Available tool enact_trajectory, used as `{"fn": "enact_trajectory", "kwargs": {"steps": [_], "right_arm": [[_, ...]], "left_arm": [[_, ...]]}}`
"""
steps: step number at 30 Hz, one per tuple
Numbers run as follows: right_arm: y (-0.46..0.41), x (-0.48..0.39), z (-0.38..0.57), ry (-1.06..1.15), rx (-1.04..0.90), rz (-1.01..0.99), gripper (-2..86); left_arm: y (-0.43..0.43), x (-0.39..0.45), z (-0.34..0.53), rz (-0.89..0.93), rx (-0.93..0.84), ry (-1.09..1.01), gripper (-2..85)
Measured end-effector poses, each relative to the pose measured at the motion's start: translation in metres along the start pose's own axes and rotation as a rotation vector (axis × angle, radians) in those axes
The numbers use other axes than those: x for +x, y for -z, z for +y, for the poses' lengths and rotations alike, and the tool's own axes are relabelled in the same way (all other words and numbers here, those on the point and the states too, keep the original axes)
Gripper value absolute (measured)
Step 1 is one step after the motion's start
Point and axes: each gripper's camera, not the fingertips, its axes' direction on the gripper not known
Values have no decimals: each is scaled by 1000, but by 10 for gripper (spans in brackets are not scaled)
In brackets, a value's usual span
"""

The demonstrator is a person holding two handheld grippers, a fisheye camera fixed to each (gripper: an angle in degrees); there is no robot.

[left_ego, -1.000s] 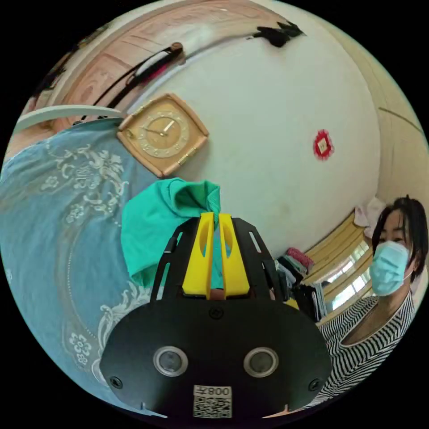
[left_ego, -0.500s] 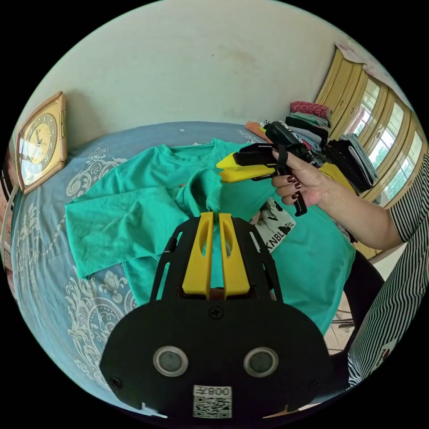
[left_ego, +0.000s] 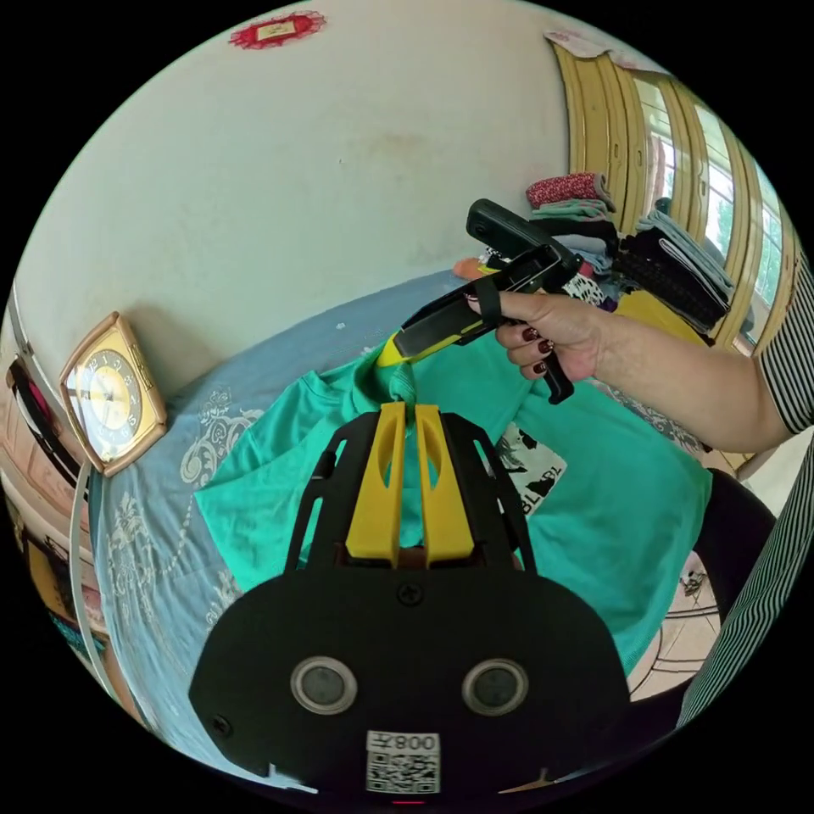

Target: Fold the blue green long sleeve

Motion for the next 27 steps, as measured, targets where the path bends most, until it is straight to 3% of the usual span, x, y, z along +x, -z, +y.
{"fn": "enact_trajectory", "kwargs": {"steps": [9,27], "right_arm": [[110,2,45,-39,43,138,4],[138,63,96,-229,-23,145,4]], "left_arm": [[-78,96,-41,154,41,-63,22],[-202,207,-47,172,-105,-289,21]]}}
